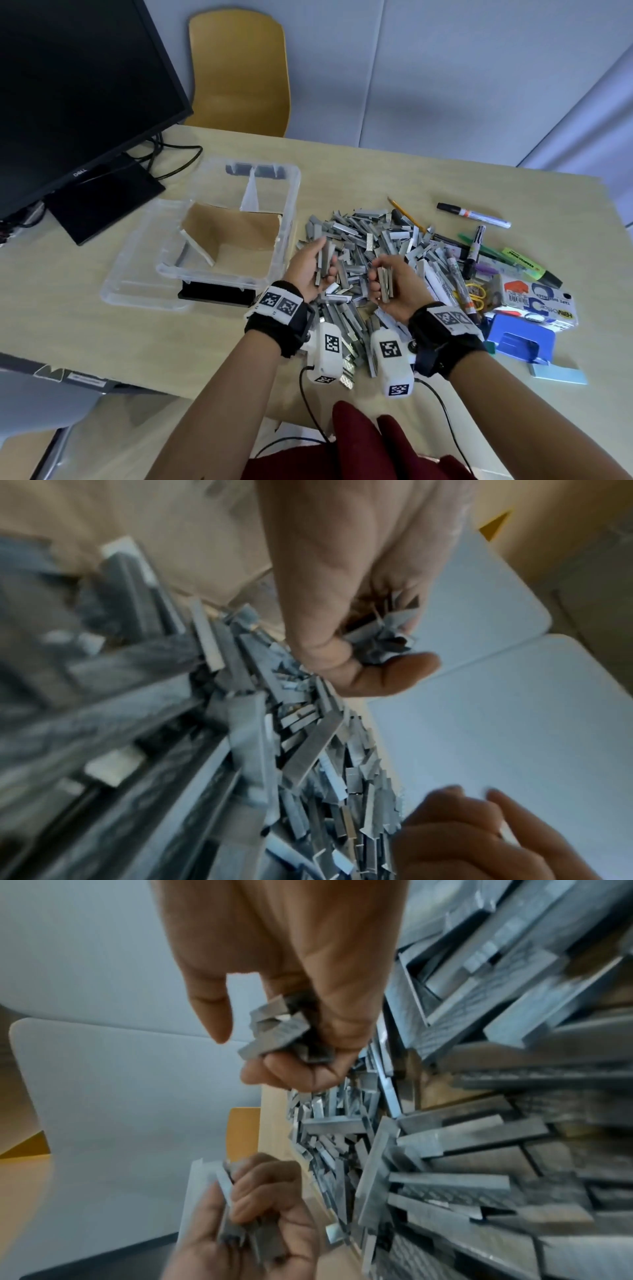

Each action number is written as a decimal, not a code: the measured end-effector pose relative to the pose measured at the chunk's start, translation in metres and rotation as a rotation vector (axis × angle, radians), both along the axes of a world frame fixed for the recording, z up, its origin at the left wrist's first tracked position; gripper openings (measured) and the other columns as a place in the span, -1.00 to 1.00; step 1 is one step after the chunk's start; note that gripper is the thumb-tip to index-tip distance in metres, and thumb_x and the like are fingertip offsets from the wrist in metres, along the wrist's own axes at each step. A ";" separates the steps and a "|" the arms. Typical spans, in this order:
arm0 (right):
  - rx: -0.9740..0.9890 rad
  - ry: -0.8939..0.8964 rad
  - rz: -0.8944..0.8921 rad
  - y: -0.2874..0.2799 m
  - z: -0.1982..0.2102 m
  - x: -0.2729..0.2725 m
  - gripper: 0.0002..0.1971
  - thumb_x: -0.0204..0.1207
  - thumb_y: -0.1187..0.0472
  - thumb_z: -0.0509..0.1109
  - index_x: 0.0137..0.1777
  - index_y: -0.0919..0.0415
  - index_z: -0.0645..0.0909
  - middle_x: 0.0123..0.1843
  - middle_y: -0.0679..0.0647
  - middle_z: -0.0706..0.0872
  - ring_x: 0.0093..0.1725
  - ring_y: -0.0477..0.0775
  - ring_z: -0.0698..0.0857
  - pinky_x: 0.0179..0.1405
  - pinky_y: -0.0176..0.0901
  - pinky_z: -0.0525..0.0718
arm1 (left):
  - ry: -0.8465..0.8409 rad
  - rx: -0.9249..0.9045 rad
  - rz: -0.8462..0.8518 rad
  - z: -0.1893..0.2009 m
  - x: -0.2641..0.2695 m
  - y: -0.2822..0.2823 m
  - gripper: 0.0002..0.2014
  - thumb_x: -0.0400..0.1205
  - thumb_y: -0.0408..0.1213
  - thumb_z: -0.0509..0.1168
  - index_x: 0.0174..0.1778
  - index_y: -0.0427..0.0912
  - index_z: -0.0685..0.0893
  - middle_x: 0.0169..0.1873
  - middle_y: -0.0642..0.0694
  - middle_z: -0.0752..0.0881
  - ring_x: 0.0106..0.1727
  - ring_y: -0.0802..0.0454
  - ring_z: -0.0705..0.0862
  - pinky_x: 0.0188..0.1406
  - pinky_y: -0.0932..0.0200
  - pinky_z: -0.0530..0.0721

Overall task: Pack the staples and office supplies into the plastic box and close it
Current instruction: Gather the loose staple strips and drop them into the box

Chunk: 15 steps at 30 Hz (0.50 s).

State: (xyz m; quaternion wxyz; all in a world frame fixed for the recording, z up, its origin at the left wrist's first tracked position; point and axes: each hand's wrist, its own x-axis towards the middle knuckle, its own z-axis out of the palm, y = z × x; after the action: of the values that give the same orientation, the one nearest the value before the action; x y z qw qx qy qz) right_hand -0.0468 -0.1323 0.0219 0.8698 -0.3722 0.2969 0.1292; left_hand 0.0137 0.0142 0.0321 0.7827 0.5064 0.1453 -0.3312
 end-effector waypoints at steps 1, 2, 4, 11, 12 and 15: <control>-0.016 0.011 0.011 0.004 0.000 0.002 -0.73 0.63 0.17 0.11 -0.31 0.16 0.41 -0.58 0.01 0.53 -0.70 -0.09 0.44 -0.72 -0.42 0.37 | -0.076 0.026 -0.075 0.008 -0.001 0.001 -0.71 0.74 -0.13 0.07 -0.27 -0.14 0.44 -0.58 -0.01 0.55 -0.70 0.18 0.46 -0.78 0.39 0.37; -0.033 0.015 0.022 0.008 0.002 0.005 -0.73 0.65 0.18 0.11 -0.31 0.16 0.40 -0.61 0.00 0.52 -0.72 -0.10 0.42 -0.74 -0.43 0.34 | -0.142 0.029 -0.137 0.020 -0.002 0.003 -0.71 0.75 -0.13 0.05 -0.27 -0.14 0.43 -0.59 0.01 0.55 -0.70 0.20 0.45 -0.80 0.41 0.34; -0.085 0.008 0.046 0.016 0.006 0.010 -0.73 0.66 0.19 0.10 -0.31 0.16 0.39 -0.63 -0.01 0.50 -0.74 -0.11 0.38 -0.76 -0.43 0.30 | -0.254 -0.015 -0.196 0.046 -0.002 0.010 -0.72 0.75 -0.14 0.02 -0.24 -0.14 0.42 -0.57 0.02 0.55 -0.70 0.22 0.43 -0.80 0.43 0.33; -0.090 -0.045 0.085 0.054 0.035 0.032 -0.74 0.66 0.21 0.13 -0.29 0.18 0.44 -0.58 0.03 0.52 -0.70 -0.08 0.44 -0.75 -0.42 0.34 | -0.285 0.249 0.197 0.079 0.028 0.063 -0.80 0.76 -0.21 0.02 -0.16 -0.13 0.41 -0.42 -0.07 0.48 -0.52 0.13 0.41 -0.73 0.40 0.39; -0.084 -0.050 0.087 0.059 0.039 0.036 -0.77 0.65 0.23 0.15 -0.27 0.19 0.44 -0.55 0.05 0.52 -0.68 -0.07 0.46 -0.74 -0.41 0.37 | -0.256 0.360 0.211 0.075 0.032 0.070 -0.82 0.76 -0.23 0.02 -0.15 -0.12 0.40 -0.42 -0.08 0.48 -0.51 0.11 0.42 -0.75 0.39 0.39; -0.061 -0.046 0.096 0.072 0.051 0.045 -0.83 0.63 0.27 0.15 -0.20 0.21 0.42 -0.49 0.10 0.53 -0.66 -0.05 0.49 -0.73 -0.41 0.42 | -0.162 0.575 0.146 0.061 0.044 0.084 -0.93 0.74 -0.31 0.02 0.06 -0.19 0.38 -0.38 -0.13 0.50 -0.46 0.05 0.46 -0.67 0.31 0.47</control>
State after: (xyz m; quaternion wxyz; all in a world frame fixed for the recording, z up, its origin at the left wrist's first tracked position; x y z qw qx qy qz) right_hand -0.0015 -0.0599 0.0727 0.8574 -0.4154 0.2624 0.1533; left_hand 0.0578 0.0980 0.0936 0.6383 0.7201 0.2061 -0.1779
